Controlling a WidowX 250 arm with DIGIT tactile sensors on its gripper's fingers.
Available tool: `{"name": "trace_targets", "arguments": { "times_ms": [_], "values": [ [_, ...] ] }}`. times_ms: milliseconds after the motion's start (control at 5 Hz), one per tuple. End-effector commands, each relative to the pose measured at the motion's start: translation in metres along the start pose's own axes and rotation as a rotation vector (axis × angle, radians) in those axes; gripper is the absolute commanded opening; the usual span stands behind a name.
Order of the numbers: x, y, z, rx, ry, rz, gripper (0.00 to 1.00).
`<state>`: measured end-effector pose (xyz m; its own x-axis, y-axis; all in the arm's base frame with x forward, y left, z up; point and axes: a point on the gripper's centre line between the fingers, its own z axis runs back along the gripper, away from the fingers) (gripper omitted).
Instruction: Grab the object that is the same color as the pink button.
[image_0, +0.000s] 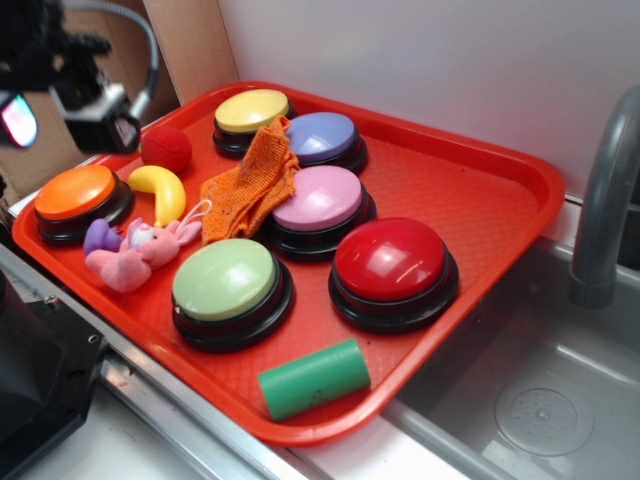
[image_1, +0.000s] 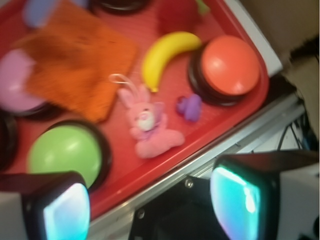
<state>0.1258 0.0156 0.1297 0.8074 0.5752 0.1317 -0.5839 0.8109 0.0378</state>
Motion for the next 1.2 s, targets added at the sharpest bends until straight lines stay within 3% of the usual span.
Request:
{"name": "trace_targets", "arguments": {
  "times_ms": [0, 400, 800, 1000],
  "values": [
    [0.023, 0.014, -0.049, -0.002, -0.007, 0.248, 1.00],
    [0.034, 0.011, -0.084, 0.015, 0.013, 0.336, 1.00],
    [0.015, -0.001, -0.105, -0.051, 0.109, 0.276, 1.00],
    [0.011, -0.003, -0.111, -0.046, 0.113, 0.271, 1.00]
  ]
}}
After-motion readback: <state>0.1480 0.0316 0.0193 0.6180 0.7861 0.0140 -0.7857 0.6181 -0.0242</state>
